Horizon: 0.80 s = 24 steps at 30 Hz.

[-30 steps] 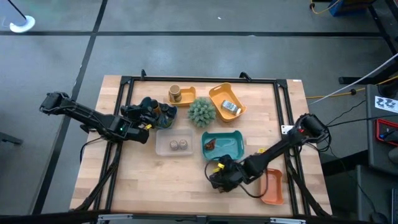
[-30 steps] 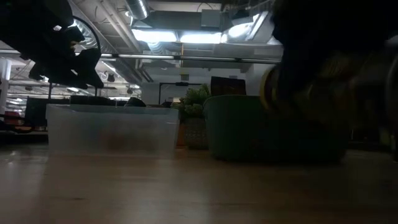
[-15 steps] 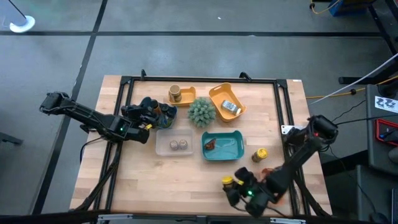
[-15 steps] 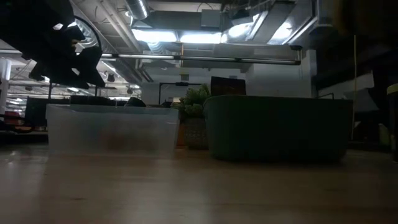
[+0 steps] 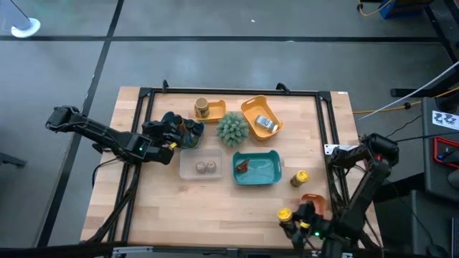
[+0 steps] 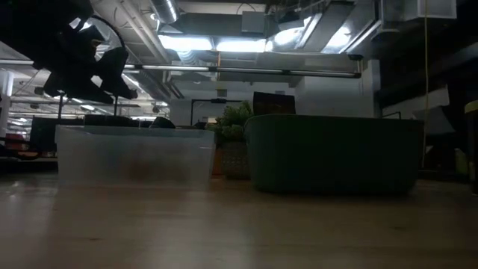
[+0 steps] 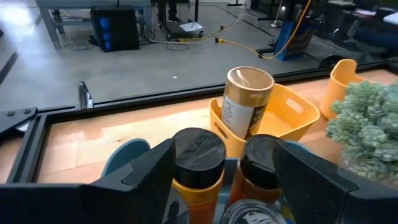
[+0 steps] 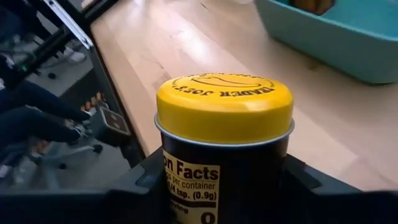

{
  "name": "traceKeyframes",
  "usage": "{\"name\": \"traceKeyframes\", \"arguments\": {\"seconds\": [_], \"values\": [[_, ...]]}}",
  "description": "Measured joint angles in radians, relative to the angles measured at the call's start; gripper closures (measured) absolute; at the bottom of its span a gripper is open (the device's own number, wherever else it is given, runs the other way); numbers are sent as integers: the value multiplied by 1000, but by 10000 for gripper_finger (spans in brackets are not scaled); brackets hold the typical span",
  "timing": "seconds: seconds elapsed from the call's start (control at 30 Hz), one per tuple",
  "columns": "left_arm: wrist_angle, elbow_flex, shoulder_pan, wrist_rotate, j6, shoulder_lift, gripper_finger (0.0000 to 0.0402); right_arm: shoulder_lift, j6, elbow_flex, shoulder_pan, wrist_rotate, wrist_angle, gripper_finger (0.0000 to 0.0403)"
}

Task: Sort spices by type

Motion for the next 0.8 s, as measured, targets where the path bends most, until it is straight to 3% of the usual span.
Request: {"name": "traceKeyframes", "arguments": {"seconds": [0.4,0.8], "values": [[51,0,0,0,53,0,150,-30,35,0,134,12,-264,219],[130,0,0,0,79,0,150,-28,55,-14,218,46,-368,217]]}}
